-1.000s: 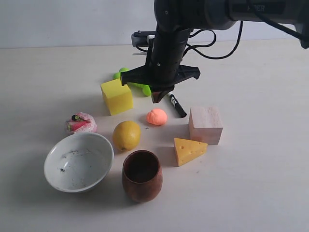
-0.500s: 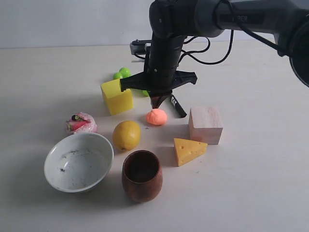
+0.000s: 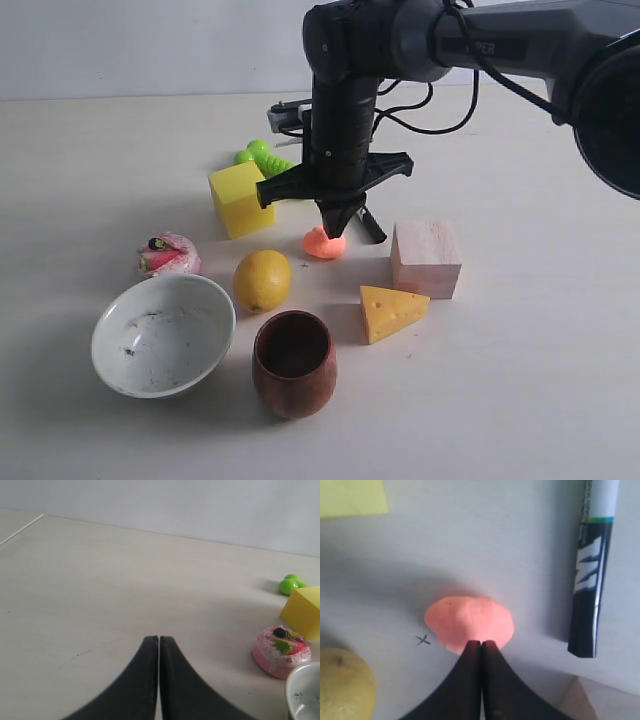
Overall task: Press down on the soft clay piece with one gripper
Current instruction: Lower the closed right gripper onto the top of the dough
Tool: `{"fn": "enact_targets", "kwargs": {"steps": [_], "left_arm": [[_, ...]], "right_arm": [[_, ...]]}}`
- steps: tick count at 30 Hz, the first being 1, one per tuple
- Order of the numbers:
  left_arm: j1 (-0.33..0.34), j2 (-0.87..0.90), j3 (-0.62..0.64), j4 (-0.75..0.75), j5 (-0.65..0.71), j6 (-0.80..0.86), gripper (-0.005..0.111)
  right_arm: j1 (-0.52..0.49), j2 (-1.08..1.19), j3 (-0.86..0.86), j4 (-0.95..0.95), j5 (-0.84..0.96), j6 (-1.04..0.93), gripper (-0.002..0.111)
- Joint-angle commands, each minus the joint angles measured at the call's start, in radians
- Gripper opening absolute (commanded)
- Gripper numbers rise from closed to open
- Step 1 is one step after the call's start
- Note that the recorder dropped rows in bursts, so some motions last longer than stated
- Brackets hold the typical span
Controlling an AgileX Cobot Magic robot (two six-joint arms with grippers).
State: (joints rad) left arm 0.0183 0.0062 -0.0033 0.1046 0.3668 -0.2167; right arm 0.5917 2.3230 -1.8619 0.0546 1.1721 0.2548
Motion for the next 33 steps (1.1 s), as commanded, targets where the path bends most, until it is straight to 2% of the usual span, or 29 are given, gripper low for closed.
{"fn": "enact_targets", "kwargs": {"steps": [1,33], "left_arm": [[0.000,-0.006,0.003,-0.003,-0.004,0.003,0.004],[0.000,-0.006,0.003,-0.003,-0.004,0.003,0.004]], "right_arm": [[0.002,-0.003,-0.009,-0.012,-0.020,-0.011,0.000],[0.002,0.043,-0.009,0.018,-0.072,-0.009,0.000]]}}
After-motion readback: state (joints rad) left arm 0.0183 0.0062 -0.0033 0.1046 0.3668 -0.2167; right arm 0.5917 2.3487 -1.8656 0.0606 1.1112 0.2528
